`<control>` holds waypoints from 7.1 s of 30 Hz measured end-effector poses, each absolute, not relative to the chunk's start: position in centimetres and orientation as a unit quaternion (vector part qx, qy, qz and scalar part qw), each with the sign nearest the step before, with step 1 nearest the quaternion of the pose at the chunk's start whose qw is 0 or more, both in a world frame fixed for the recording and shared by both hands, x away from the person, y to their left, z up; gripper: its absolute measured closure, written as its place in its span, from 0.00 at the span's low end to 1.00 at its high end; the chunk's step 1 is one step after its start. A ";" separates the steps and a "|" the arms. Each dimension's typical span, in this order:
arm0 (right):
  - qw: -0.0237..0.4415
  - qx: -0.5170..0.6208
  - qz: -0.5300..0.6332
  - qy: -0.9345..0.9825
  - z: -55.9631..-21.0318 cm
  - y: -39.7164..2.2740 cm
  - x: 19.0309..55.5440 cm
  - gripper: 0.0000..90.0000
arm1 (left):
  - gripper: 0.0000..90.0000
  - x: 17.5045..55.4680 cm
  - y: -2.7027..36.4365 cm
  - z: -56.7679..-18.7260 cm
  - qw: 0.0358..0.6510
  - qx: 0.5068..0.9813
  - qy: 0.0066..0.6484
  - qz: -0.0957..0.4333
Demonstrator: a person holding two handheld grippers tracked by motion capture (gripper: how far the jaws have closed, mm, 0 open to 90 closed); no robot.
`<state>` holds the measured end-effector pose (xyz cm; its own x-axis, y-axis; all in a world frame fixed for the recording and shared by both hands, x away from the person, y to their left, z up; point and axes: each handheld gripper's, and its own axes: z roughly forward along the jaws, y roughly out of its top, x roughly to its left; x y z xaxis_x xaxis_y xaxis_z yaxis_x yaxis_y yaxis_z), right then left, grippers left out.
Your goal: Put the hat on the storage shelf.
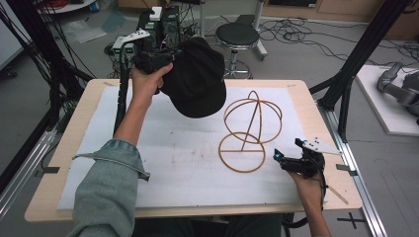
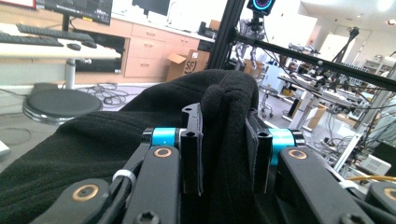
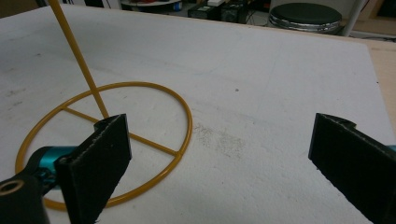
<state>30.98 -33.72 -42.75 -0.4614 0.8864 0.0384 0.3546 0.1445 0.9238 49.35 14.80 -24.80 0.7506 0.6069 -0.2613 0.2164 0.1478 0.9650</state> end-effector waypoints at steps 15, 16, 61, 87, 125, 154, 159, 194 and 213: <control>0.273 0.442 0.488 0.701 -42.8 -33.7 31.1 0.06 | 0.81 47.5 14.2 -19.7 0.700 0.629 0.297 0.160; 0.273 0.441 0.487 0.703 -42.8 -33.7 31.1 0.06 | 0.81 47.4 14.1 -19.5 0.702 0.628 0.296 0.160; 0.270 0.439 0.489 0.704 -42.8 -33.7 31.1 0.06 | 0.81 45.8 7.3 -16.3 0.739 0.644 0.197 0.022; 0.271 0.443 0.489 0.701 -42.7 -33.9 30.9 0.06 | 0.81 46.1 4.2 -18.9 0.692 0.701 0.169 -0.008; 0.273 0.448 0.488 0.697 -42.7 -34.3 30.7 0.06 | 0.80 45.3 0.6 -22.1 0.640 0.758 0.128 -0.016; 0.272 0.450 0.487 0.697 -42.8 -34.3 30.8 0.06 | 0.72 45.0 -0.4 -24.1 0.616 0.780 0.107 -0.016; 0.273 0.449 0.487 0.698 -42.8 -34.3 30.8 0.06 | 0.68 44.9 -0.5 -24.2 0.610 0.786 0.102 -0.007; 0.275 0.458 0.485 0.693 -42.8 -34.6 30.9 0.06 | 0.53 44.1 7.3 -24.1 0.616 0.768 0.163 0.061; 0.279 0.468 0.487 0.683 -42.8 -35.1 31.2 0.06 | 0.47 40.0 16.1 -26.2 0.573 0.767 0.229 0.176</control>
<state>31.17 -35.07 -42.83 -0.4061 0.9107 0.0751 0.3683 0.0879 0.9255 40.03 16.09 -26.19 0.8338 0.5521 0.0072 0.1495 -0.2384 0.9596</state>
